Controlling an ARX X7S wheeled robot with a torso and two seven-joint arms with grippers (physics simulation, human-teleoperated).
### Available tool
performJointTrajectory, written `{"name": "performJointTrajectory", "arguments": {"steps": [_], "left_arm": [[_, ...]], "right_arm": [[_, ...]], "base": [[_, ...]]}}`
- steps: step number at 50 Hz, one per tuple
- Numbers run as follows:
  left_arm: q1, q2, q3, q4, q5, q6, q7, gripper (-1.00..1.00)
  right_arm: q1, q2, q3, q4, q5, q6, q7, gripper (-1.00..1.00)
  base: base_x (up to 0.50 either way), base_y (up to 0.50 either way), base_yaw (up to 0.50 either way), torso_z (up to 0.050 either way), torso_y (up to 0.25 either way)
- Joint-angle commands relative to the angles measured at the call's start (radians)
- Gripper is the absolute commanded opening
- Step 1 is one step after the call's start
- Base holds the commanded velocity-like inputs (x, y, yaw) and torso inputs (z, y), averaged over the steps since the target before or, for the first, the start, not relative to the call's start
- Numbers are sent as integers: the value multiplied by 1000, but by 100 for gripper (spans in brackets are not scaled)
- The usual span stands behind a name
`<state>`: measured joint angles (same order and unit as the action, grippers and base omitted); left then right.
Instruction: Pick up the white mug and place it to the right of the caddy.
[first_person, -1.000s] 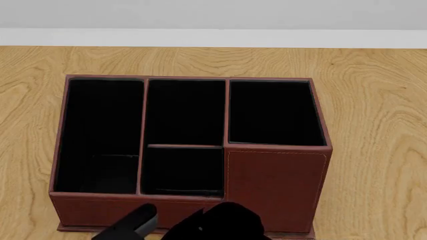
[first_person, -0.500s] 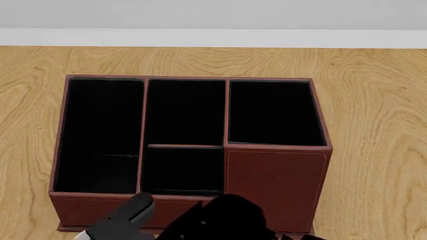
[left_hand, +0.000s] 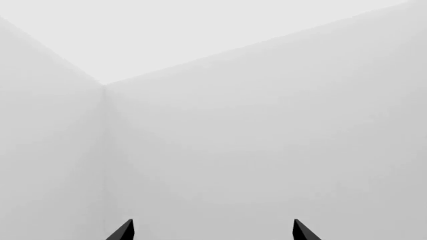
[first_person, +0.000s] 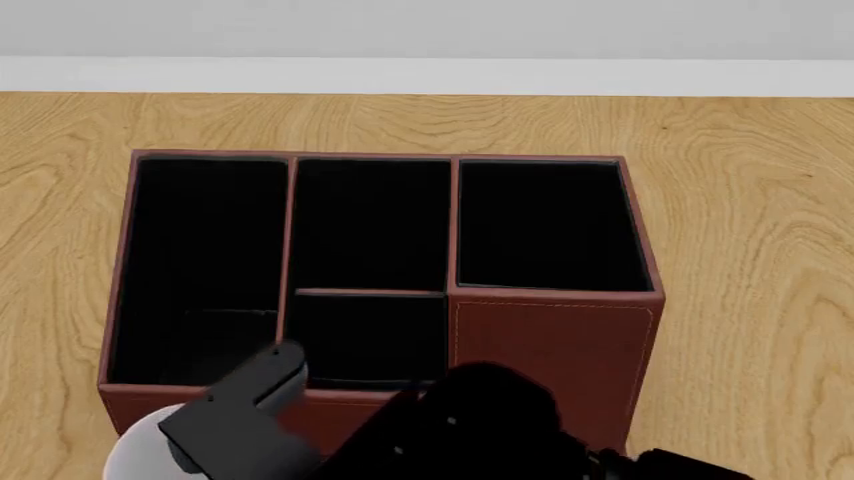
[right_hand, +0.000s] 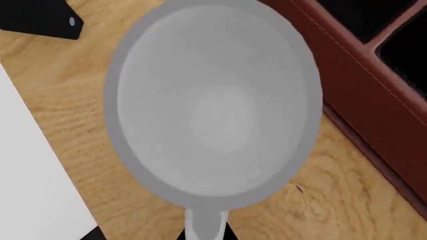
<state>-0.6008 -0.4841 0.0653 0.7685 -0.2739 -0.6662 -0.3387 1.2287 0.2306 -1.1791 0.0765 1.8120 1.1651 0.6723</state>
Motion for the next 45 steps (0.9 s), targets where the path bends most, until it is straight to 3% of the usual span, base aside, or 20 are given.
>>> {"name": "performJointTrajectory", "arguments": {"steps": [1,26,45], "left_arm": [[3,-4,-6,18,-8,-11,-5,100],[-18,-3,9,17,-13,-22,-10,100],[-19,-4,12,31,-18,-31,-18,100]], "right_arm": [[36,32,44,-77,66,-8,70,-100],[155,125,138,-240,220,-52,211,-100],[246,200,219,-191,221,-90,206,-100]], "base": [[0,0,0,0,0],[0,0,0,0,0],[0,0,0,0,0]]}}
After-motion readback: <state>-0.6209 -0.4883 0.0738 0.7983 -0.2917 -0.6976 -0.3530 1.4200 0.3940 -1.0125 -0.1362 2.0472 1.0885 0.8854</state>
